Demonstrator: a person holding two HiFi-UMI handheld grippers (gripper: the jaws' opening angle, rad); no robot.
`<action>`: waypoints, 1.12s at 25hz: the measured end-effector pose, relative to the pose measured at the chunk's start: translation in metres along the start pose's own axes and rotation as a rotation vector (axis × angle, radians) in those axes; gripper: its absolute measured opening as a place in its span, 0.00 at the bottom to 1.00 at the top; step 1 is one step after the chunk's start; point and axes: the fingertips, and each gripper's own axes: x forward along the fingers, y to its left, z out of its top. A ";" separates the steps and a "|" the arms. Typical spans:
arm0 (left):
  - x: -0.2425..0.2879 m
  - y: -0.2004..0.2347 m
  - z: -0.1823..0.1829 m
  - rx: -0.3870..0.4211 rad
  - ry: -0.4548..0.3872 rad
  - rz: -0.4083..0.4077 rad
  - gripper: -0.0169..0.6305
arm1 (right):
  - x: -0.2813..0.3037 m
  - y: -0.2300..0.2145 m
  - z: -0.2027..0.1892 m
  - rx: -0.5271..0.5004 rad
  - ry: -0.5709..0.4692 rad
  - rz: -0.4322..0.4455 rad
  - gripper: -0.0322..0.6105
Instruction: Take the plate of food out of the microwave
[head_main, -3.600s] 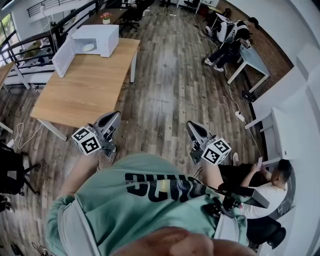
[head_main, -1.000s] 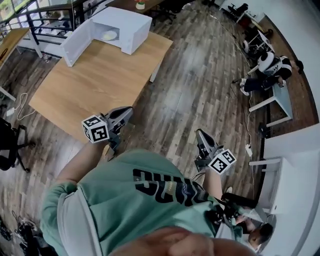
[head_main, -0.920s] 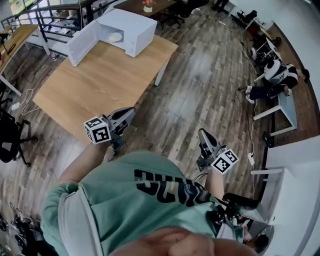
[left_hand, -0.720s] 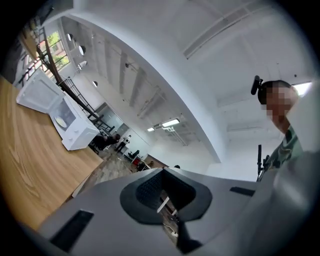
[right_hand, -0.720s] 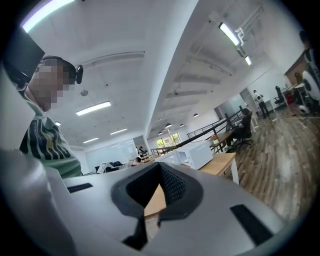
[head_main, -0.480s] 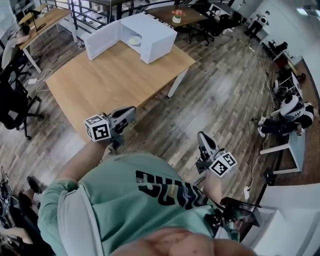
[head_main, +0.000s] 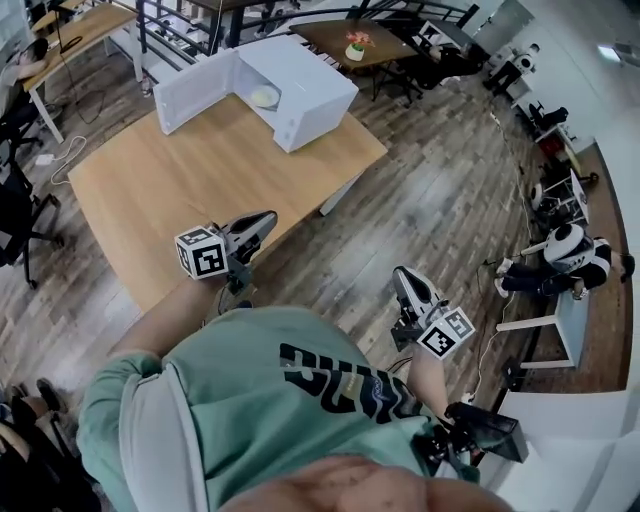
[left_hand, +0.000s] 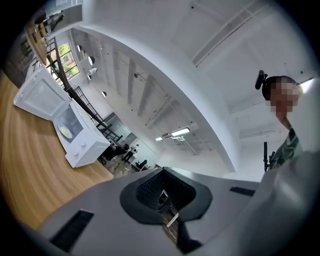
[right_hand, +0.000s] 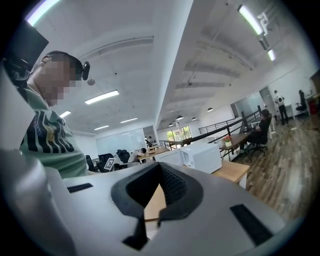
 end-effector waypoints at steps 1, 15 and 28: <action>0.008 0.011 0.008 -0.001 0.006 -0.009 0.03 | 0.011 -0.007 0.009 -0.009 -0.005 -0.008 0.06; 0.066 0.145 0.054 -0.017 -0.009 0.116 0.03 | 0.148 -0.117 0.032 0.039 0.023 0.106 0.06; 0.096 0.174 0.040 0.014 -0.200 0.487 0.03 | 0.192 -0.200 0.065 -0.095 0.089 0.519 0.06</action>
